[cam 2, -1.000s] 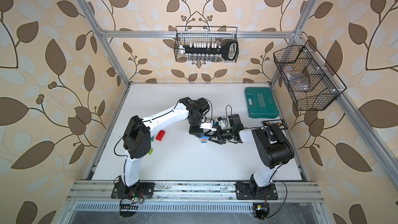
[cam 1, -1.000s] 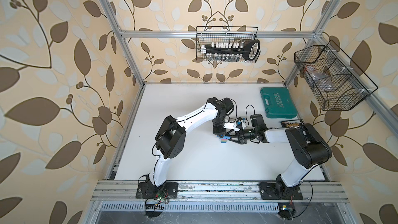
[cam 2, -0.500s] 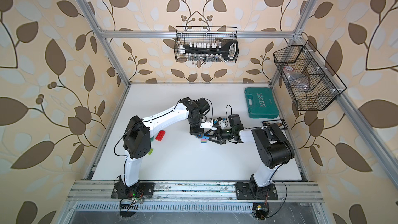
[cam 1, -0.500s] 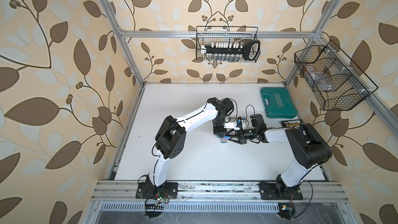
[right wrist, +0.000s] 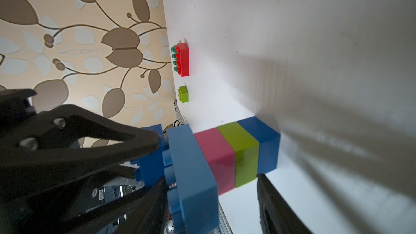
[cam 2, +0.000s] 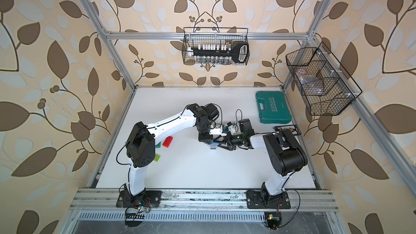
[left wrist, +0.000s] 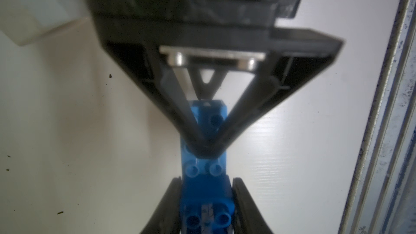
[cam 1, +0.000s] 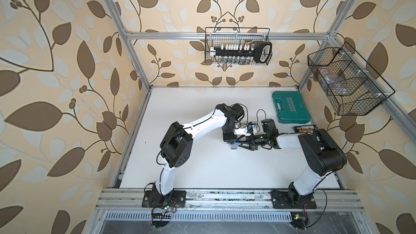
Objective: Assemble a spoon with lego
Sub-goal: Assemble the lego brick with the lego brick.
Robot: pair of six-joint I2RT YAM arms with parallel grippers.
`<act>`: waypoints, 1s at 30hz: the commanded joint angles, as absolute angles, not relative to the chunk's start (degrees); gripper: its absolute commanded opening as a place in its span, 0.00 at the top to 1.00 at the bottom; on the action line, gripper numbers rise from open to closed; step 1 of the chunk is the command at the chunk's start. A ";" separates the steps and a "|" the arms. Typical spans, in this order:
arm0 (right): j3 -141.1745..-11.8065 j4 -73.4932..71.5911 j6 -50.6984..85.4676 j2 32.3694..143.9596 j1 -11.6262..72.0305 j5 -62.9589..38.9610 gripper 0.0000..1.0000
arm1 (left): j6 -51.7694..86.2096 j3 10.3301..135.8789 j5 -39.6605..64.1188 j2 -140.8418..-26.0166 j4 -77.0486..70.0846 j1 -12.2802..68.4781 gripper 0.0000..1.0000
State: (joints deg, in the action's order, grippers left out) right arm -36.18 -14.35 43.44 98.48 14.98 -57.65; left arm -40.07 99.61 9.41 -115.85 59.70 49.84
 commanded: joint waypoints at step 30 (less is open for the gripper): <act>-36.39 -7.55 42.17 101.80 14.71 -50.93 0.42 | -36.50 97.12 7.44 -116.39 61.00 50.54 0.89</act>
